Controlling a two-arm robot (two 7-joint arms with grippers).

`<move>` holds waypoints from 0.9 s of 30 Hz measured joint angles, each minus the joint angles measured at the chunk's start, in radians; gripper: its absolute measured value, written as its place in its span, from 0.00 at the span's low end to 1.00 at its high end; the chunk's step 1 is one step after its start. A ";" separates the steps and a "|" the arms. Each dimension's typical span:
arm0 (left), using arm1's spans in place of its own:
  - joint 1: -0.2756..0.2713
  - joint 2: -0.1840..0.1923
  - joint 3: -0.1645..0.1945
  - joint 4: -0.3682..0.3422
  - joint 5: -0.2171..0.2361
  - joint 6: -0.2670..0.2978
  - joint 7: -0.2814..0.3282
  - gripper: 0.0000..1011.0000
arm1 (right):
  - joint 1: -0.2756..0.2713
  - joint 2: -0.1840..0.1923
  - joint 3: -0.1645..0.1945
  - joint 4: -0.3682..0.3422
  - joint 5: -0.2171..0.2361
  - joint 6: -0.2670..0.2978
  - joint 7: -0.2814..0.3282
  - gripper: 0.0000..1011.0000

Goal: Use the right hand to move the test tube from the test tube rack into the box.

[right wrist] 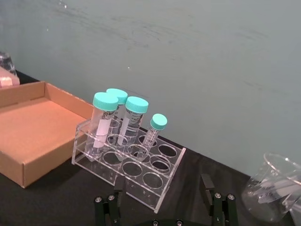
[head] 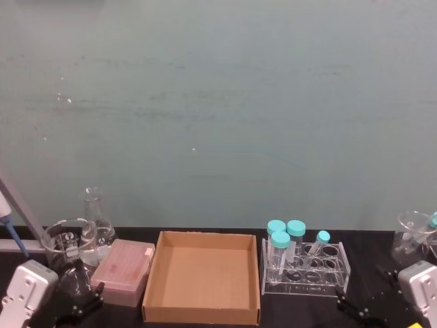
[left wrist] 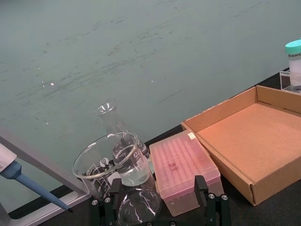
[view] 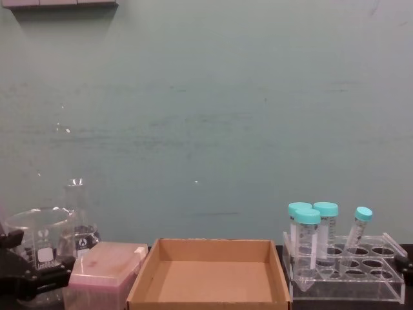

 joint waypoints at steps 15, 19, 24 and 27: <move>0.000 0.000 0.000 0.000 0.000 0.000 0.000 0.99 | 0.085 -0.094 0.070 0.073 0.095 0.060 0.065 0.99; 0.000 0.000 0.000 0.000 0.000 0.000 0.000 0.99 | 0.125 -0.119 0.071 0.122 0.088 0.057 0.085 0.99; 0.000 0.000 0.000 0.000 0.000 0.000 0.000 0.99 | 0.170 -0.154 0.069 0.184 0.089 0.061 0.123 0.99; 0.000 0.000 0.000 0.000 0.000 0.000 0.000 0.99 | 0.194 -0.174 0.070 0.220 0.096 0.070 0.145 0.99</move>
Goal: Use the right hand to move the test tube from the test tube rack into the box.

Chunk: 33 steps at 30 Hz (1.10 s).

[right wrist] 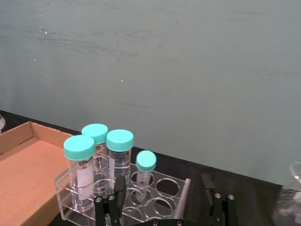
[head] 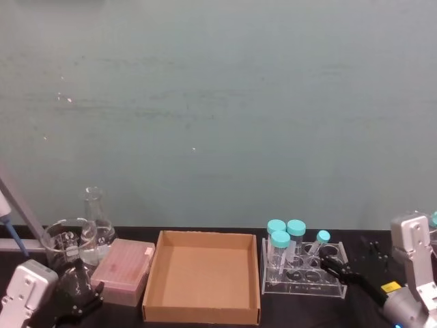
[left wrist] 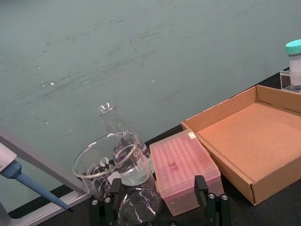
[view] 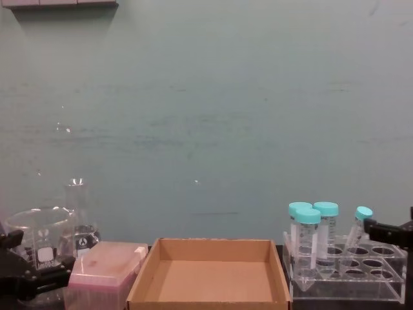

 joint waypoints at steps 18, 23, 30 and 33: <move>0.000 0.000 0.000 0.000 0.000 0.000 0.000 0.99 | 0.066 -0.088 0.012 0.133 -0.026 -0.025 0.041 0.99; 0.000 0.000 0.000 0.000 0.000 0.000 0.000 0.99 | 0.074 -0.109 0.018 0.160 -0.041 -0.042 0.045 0.99; 0.000 0.000 0.000 0.000 0.000 0.000 0.000 0.99 | 0.081 -0.130 0.034 0.185 -0.055 -0.073 0.046 0.99; 0.000 0.000 0.000 0.000 0.000 0.000 0.000 0.99 | 0.083 -0.136 0.040 0.193 -0.060 -0.082 0.049 0.99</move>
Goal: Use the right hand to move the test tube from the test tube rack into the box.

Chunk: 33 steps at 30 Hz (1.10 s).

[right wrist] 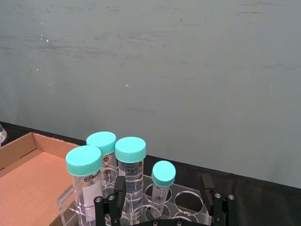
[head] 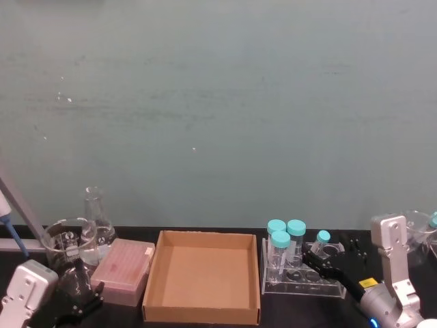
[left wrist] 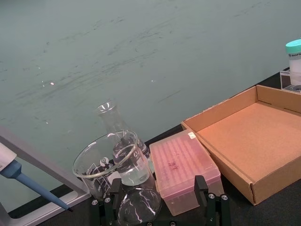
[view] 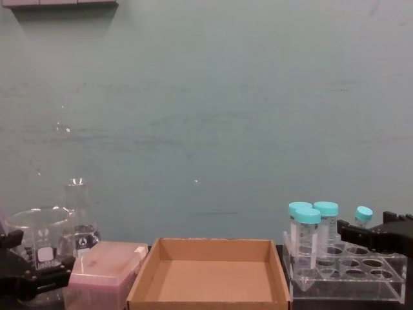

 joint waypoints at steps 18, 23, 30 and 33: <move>0.000 0.000 0.000 0.000 0.000 0.000 0.000 0.99 | 0.034 -0.034 0.030 0.074 -0.039 -0.033 0.017 0.99; 0.000 0.000 0.000 0.000 0.000 0.000 0.000 0.99 | 0.041 -0.044 0.038 0.090 -0.051 -0.037 0.022 0.99; 0.000 0.000 0.000 0.000 0.000 0.000 0.000 0.99 | 0.043 -0.049 0.041 0.099 -0.065 -0.042 0.026 0.99; 0.000 0.000 0.000 0.000 0.000 0.000 0.000 0.99 | 0.043 -0.049 0.041 0.099 -0.064 -0.042 0.026 0.99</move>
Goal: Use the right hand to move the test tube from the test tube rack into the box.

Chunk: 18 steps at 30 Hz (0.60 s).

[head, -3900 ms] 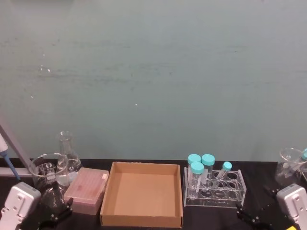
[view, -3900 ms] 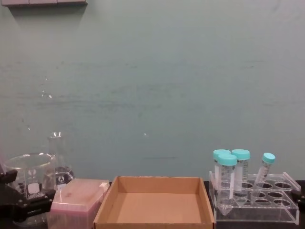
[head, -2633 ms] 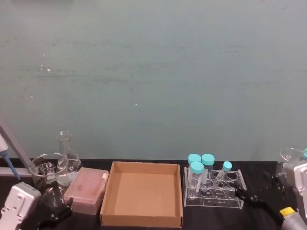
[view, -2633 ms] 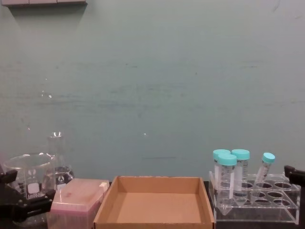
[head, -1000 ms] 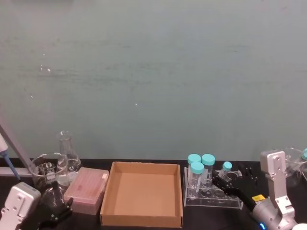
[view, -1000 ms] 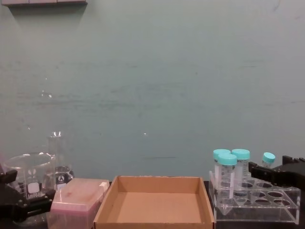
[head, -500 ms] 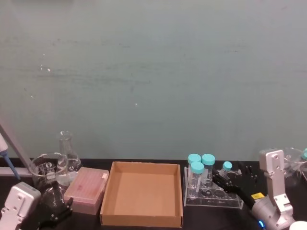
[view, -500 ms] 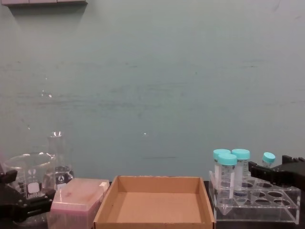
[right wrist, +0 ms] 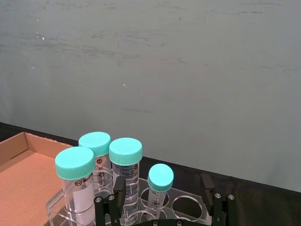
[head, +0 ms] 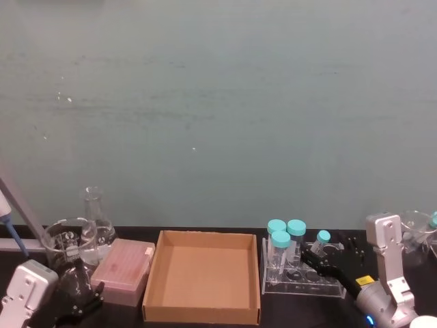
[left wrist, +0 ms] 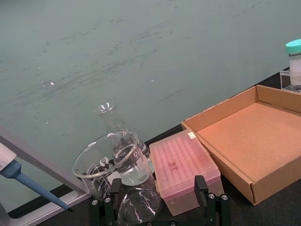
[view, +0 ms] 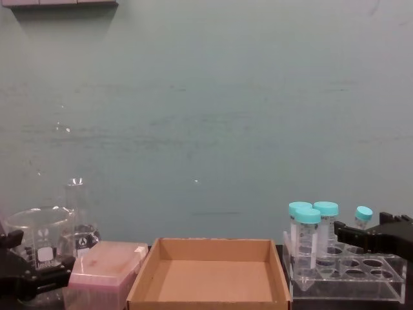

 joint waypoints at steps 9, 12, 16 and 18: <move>0.000 0.000 0.000 0.000 0.000 0.000 0.000 0.99 | 0.000 0.001 -0.001 -0.002 0.004 0.001 -0.001 0.93; 0.000 0.000 0.000 0.000 0.000 0.000 0.000 0.99 | 0.000 0.001 -0.001 -0.003 0.004 0.002 -0.001 0.86; 0.000 0.000 0.000 0.000 0.000 0.000 0.000 0.99 | -0.001 0.001 -0.002 -0.003 0.004 0.002 -0.001 0.76; 0.000 0.000 0.000 0.000 0.000 0.000 0.000 0.99 | -0.001 0.002 -0.002 -0.003 0.005 0.003 -0.001 0.73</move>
